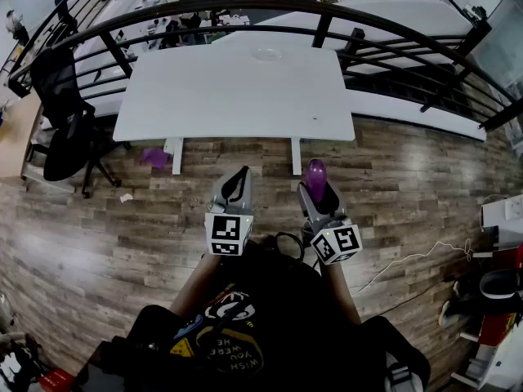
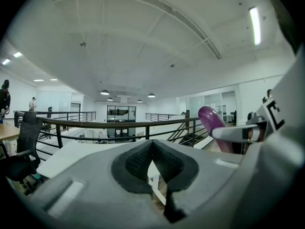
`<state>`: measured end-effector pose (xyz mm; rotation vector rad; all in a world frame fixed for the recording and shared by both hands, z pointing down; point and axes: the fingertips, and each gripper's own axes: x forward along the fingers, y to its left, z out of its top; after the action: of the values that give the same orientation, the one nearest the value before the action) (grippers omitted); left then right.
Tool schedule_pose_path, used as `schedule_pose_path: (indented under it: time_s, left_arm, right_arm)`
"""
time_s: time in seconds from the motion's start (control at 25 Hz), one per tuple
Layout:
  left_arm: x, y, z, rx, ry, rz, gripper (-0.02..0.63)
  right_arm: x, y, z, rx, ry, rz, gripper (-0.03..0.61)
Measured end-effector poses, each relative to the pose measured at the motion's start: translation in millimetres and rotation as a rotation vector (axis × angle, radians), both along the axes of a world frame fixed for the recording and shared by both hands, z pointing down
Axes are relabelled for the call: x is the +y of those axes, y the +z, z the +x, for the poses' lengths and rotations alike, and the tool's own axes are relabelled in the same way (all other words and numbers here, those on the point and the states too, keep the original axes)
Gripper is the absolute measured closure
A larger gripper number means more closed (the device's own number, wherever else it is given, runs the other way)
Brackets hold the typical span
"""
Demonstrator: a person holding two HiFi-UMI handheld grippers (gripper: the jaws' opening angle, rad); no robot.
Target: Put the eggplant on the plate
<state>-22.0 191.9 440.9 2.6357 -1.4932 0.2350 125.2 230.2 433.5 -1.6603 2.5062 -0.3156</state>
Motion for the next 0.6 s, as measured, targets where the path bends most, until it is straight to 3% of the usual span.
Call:
schedule_pose_path:
  time_s: [0.6]
  left_arm:
    - [3.3, 2.6, 13.6, 0.004, 0.016, -0.006, 0.609]
  right_arm:
    - [4.9, 4.1, 10.3, -0.001, 0.004, -0.014, 0.350]
